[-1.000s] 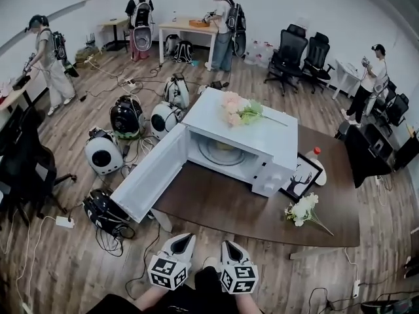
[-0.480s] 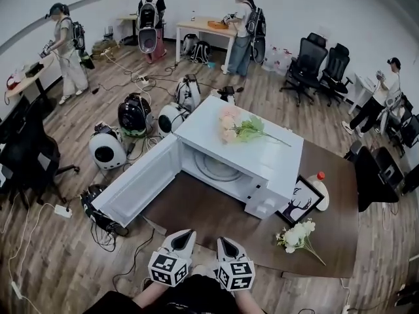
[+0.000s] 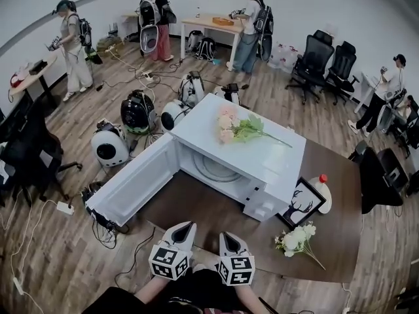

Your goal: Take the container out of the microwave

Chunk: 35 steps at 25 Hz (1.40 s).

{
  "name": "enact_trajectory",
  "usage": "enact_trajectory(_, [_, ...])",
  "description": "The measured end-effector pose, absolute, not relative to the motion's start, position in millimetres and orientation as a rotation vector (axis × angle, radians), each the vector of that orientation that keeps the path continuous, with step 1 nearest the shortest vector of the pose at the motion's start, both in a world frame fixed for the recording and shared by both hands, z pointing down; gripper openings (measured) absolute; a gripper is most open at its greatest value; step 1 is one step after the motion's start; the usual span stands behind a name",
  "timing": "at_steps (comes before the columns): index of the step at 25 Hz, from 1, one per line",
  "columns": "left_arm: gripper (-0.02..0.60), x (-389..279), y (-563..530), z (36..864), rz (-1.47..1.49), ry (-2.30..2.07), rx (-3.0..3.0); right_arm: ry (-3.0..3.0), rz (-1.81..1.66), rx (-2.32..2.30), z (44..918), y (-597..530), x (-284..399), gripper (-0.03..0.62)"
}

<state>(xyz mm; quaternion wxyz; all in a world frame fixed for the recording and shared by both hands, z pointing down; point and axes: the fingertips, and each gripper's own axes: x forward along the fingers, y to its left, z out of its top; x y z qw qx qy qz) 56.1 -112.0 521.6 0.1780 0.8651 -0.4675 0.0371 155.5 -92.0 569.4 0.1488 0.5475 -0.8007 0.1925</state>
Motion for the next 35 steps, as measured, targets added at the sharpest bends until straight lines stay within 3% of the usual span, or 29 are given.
enact_trajectory(29, [0.009,29.1,-215.1,515.9,0.164,-1.204,2.557,-2.254,0.338,1.603,537.5,-219.1,106.4,0.009])
enact_trajectory(35, [0.009,28.4,-228.7,518.3,0.170,-1.133,2.597,-2.212,0.184,1.622,526.5,-255.2,101.8,0.084])
